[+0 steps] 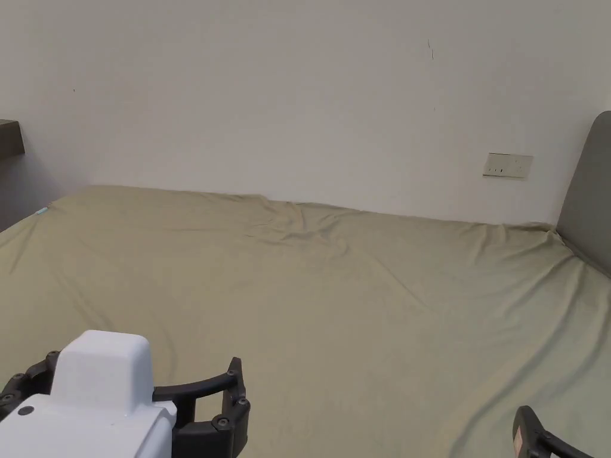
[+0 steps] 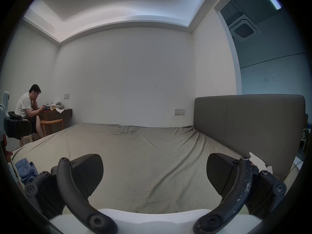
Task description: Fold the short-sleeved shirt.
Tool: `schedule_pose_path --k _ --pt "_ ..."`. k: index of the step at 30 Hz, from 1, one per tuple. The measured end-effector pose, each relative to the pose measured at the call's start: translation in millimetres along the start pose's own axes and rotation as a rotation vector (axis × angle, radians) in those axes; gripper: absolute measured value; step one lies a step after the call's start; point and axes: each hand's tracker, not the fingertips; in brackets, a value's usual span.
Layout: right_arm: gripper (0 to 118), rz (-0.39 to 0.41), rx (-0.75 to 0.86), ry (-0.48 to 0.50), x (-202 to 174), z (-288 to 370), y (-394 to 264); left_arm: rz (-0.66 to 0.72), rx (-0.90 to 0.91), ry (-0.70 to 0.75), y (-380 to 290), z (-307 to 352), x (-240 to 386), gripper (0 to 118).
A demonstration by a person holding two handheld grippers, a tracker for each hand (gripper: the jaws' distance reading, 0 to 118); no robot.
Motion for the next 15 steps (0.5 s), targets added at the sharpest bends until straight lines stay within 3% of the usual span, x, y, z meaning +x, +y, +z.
schedule_pose_path --k 15 --pt "118 -0.014 0.019 0.034 -1.9 3.5 3.4 -0.003 -0.007 0.010 -0.5 0.0 -1.3 118"
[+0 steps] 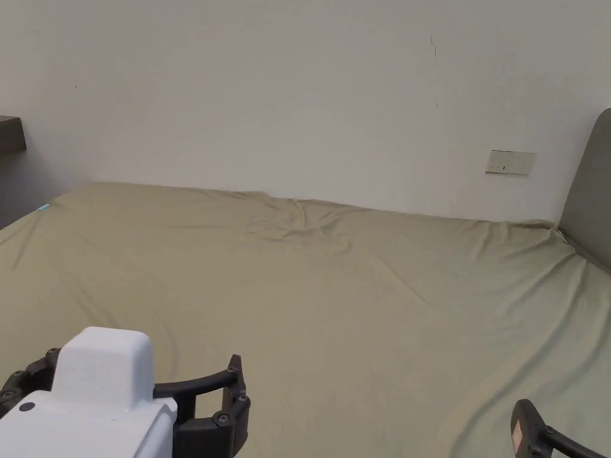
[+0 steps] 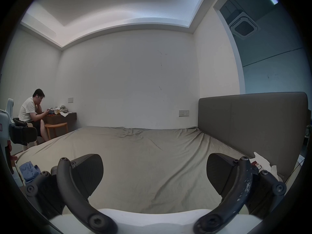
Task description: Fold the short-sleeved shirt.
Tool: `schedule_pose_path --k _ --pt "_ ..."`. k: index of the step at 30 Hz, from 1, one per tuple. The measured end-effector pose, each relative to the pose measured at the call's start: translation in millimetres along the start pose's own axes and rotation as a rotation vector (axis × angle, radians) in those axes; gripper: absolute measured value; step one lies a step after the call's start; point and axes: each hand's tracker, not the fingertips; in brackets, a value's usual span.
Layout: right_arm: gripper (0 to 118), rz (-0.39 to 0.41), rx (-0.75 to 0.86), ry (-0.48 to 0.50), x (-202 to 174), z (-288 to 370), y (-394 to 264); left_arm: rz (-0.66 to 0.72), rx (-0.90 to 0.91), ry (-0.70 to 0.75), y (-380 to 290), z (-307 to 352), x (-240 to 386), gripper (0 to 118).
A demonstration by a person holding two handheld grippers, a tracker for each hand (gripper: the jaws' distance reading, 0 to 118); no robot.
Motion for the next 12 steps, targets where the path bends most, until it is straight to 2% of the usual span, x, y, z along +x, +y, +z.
schedule_pose_path --k 12 --pt "118 0.014 -0.016 -0.003 -3.2 -1.1 -1.1 0.009 -0.005 -0.020 -2.0 2.9 -1.6 118"
